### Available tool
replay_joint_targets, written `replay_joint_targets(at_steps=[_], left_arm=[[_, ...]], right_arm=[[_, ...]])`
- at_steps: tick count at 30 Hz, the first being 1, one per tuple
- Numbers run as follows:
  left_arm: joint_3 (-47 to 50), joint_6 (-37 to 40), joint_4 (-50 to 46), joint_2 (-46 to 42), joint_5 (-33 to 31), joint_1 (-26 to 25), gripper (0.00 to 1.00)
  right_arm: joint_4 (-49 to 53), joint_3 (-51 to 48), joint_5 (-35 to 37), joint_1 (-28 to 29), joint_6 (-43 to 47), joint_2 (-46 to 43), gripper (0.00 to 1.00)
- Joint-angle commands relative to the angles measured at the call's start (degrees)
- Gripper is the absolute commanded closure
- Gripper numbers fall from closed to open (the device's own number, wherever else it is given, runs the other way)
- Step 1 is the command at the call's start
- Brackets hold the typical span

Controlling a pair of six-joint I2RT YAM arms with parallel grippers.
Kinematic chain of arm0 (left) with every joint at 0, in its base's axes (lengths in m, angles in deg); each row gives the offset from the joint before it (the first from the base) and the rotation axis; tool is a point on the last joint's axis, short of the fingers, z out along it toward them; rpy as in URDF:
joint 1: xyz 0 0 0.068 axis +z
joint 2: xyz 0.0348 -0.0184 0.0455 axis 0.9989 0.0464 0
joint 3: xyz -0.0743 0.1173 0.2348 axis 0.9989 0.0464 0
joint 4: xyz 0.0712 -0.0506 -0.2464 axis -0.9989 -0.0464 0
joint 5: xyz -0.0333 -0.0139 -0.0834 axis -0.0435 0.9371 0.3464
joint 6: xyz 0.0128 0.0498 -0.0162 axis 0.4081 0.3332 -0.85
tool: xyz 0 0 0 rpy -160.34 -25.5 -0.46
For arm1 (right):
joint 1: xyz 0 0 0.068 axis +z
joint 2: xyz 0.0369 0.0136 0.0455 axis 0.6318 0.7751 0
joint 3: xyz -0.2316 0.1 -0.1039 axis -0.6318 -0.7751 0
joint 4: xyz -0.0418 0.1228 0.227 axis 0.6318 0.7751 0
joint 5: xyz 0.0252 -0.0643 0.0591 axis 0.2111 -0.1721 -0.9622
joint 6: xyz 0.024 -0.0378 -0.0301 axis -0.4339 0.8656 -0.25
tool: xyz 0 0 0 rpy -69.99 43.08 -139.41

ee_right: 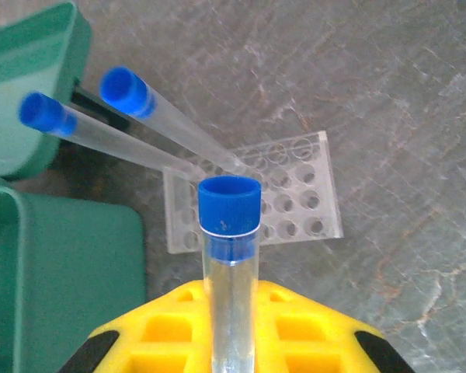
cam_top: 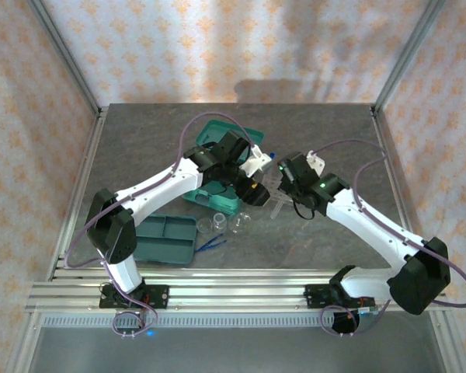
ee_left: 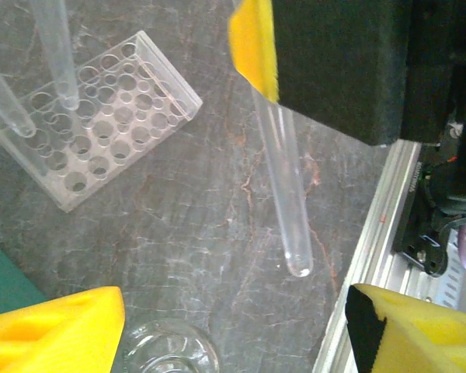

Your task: Organize the chemistry lab equipment

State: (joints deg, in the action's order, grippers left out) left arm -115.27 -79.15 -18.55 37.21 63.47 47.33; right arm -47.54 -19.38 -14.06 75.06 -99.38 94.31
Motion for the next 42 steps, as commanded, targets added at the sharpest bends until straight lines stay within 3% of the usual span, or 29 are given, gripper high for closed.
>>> replay_joint_targets(at_steps=[1,5,9,12,21,25,30,38,42], left_arm=[[-2.17,-1.19,-2.32,1.33,3.64,0.12,0.24],[-2.45,-1.72,-2.42,1.99,6.97,0.06,0.26],[-2.9,-1.68,-2.69,2.69,9.44,0.1,0.36],[-3.28,-1.58,-3.15,3.15,9.64,0.11,0.43],[-3.26,-2.24,-2.63,3.24,9.2,0.46,0.49],[-3.35,-2.29,-2.52,3.32,9.14,0.64,0.59],[-3.26,-1.92,-2.43,3.24,7.46,0.83,0.81],[-3.02,-0.72,-2.68,3.11,6.4,1.22,0.96],[-2.91,0.24,-3.04,2.72,5.36,1.4,0.97]], right_arm=[[-2.38,1.79,3.83,0.49,-3.63,-0.33,0.86],[-4.67,2.73,3.64,1.05,-5.53,-0.44,0.86],[-6.54,3.48,2.79,1.63,-7.17,-0.73,0.86],[-7.32,4.23,1.42,1.98,-7.82,-0.62,0.86],[-8.29,4.89,-0.2,3.14,-9.21,-0.99,0.86],[-8.29,5.16,-0.18,3.28,-9.23,-1.17,0.86],[-8.25,5.5,-0.45,3.23,-9.21,-1.28,0.86],[-7.86,5.64,-1.9,3.41,-8.78,-1.18,0.85],[-6.19,6.58,-2.64,3.41,-7.65,-1.19,0.79]])
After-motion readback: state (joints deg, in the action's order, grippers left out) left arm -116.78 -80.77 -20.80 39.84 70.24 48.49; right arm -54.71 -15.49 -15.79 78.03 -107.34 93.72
